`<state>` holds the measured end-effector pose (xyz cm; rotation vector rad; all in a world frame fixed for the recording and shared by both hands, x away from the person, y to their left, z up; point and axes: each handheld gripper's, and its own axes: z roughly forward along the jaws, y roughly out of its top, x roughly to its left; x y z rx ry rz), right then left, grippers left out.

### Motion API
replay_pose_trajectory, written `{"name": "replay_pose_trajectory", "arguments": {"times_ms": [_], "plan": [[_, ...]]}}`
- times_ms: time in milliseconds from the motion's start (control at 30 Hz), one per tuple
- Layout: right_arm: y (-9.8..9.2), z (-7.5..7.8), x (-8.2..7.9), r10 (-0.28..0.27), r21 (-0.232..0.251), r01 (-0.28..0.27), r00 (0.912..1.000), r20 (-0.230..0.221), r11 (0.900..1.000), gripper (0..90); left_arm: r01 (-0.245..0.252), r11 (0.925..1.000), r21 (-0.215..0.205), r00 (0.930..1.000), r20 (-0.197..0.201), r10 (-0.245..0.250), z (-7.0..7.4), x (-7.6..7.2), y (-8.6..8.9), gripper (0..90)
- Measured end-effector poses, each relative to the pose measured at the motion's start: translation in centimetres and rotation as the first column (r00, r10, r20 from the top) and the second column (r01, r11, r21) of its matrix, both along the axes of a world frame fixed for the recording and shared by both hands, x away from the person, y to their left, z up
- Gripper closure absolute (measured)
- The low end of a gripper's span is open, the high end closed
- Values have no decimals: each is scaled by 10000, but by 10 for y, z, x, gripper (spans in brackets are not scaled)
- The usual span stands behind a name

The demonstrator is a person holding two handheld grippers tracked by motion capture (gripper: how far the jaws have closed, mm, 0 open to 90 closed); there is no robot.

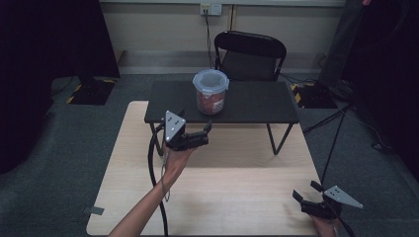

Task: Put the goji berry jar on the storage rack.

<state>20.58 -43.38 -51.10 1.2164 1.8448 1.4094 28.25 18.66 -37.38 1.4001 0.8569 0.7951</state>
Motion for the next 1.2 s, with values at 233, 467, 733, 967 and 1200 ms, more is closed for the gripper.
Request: {"name": "replay_pose_trajectory", "arguments": {"times_ms": [233,467,733,967,1200], "plan": [[0,0,0,3,-16,-3,10000,2,10000,75,96,9993,-356,10000,13,-96,-27,-44,29,5],[0,0,0,11,-33,-11,10000,6,10000,75,-9,9999,-172,10000,17,10,-60,-84,51,7],[1,0,0,2,-59,-2,10000,-3,10000,75,-46,9998,198,9996,-265,51,-100,-105,67,12],[1,1,-1,-8,-66,8,10000,-24,10000,74,-212,9991,356,9982,-559,232,-125,-112,73,10],[1,1,-1,-10,-77,10,10000,-20,10000,74,-387,9979,520,9954,-857,431,-145,-119,75,10]]}}
